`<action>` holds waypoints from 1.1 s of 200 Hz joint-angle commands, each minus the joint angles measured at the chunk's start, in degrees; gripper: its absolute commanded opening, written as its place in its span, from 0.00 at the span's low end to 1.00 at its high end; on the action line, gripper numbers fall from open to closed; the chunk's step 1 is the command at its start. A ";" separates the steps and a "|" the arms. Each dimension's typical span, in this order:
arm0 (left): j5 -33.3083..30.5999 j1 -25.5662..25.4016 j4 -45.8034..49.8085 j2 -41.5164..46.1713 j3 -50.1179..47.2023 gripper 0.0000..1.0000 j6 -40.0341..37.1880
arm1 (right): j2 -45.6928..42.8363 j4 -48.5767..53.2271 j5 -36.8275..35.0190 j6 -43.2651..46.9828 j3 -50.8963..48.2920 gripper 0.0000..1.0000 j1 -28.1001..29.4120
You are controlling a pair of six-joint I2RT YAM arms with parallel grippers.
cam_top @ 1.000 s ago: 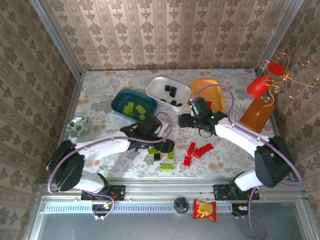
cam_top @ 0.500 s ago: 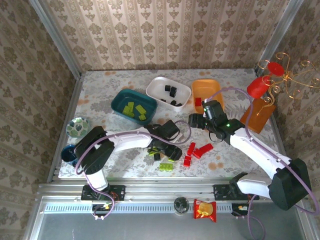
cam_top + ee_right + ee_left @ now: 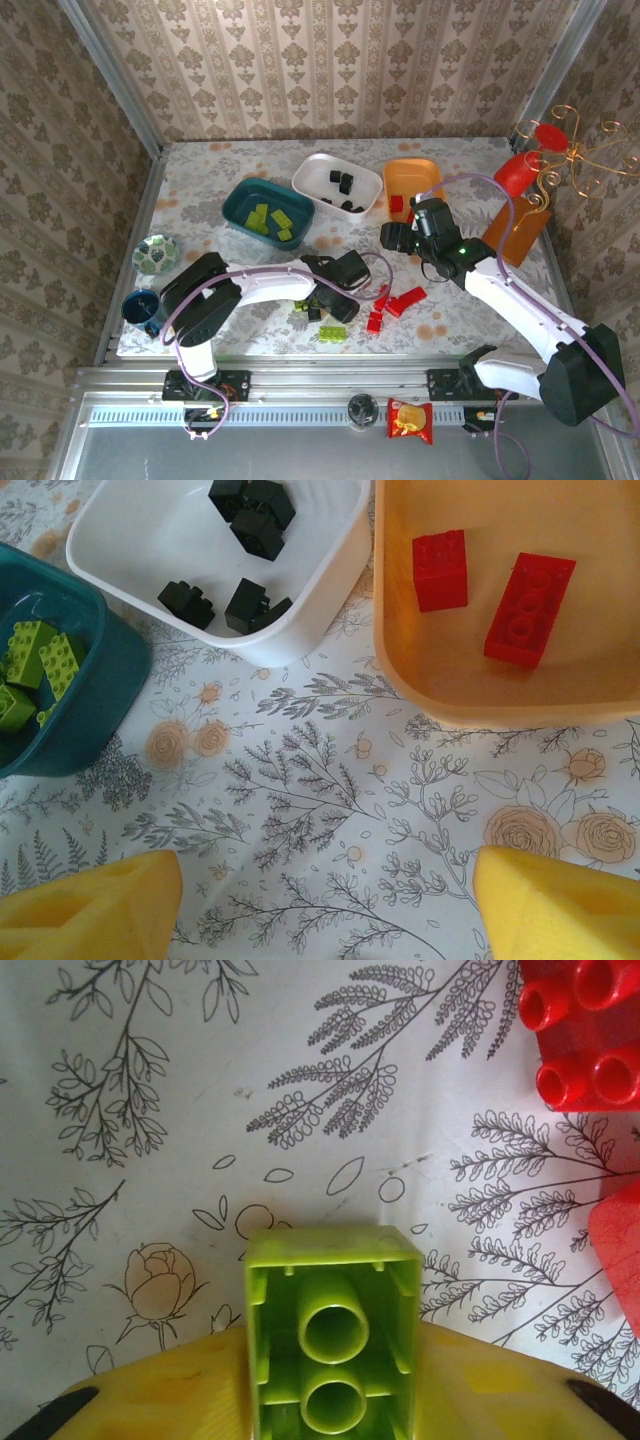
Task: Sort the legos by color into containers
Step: Pick up the lego from the middle-left of the table, then place the lego in the container.
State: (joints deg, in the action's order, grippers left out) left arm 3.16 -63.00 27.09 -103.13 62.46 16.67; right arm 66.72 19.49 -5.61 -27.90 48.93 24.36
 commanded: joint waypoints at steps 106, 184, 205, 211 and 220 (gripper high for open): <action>2.05 22.22 -0.62 0.89 25.37 0.28 -8.37 | 0.42 -1.38 1.48 -1.85 -1.12 0.78 -0.97; -6.83 32.22 -0.37 -5.92 30.32 0.21 -2.74 | -0.81 -0.67 1.21 -1.90 -1.47 0.78 -0.99; -8.19 34.26 -2.12 -3.69 25.28 0.21 -1.50 | -0.22 -1.07 2.64 -1.57 -1.29 0.78 -0.98; -8.02 34.85 -2.41 -3.57 24.29 0.21 -1.23 | 0.11 -1.24 3.35 -1.34 -1.21 0.78 -0.94; -7.95 35.70 -2.61 -3.63 22.99 0.21 -0.74 | 0.98 -1.58 4.97 -1.12 -1.05 0.78 -0.77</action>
State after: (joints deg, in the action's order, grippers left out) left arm -2.57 -28.53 26.17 -109.86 88.18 13.28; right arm 66.76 19.40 -3.86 -28.77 48.14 23.62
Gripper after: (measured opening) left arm 0.320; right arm 0.781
